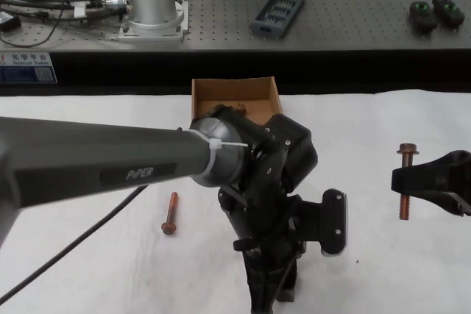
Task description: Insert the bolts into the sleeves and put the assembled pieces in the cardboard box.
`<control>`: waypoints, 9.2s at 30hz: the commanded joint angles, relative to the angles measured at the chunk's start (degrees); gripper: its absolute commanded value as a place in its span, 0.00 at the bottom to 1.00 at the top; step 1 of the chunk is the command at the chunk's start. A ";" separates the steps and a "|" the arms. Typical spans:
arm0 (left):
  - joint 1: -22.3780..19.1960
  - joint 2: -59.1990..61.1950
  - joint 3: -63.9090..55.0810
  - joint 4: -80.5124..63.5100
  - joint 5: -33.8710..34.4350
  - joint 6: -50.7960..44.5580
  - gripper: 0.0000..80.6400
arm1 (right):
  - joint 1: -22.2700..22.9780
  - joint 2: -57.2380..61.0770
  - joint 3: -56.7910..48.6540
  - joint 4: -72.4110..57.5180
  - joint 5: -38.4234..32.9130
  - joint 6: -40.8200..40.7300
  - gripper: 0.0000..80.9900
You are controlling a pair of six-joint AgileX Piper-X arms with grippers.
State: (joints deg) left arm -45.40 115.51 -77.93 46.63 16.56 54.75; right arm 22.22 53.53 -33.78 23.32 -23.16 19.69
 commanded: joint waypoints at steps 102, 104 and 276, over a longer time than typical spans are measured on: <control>5.61 -32.31 53.00 -94.40 15.98 -75.55 0.09 | 9.48 17.69 2.99 -41.78 -27.76 0.90 0.01; 5.61 -32.31 53.00 -95.03 12.94 -76.93 0.09 | 9.48 17.69 2.99 -42.79 -27.76 1.31 0.01; 19.80 -0.81 -4.60 6.82 -12.55 -69.95 0.44 | 10.64 -6.82 24.86 -44.69 -20.71 27.05 0.02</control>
State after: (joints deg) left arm -25.57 114.25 -82.23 52.69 4.93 -14.59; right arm 32.58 47.41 -8.74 -21.10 -42.90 46.41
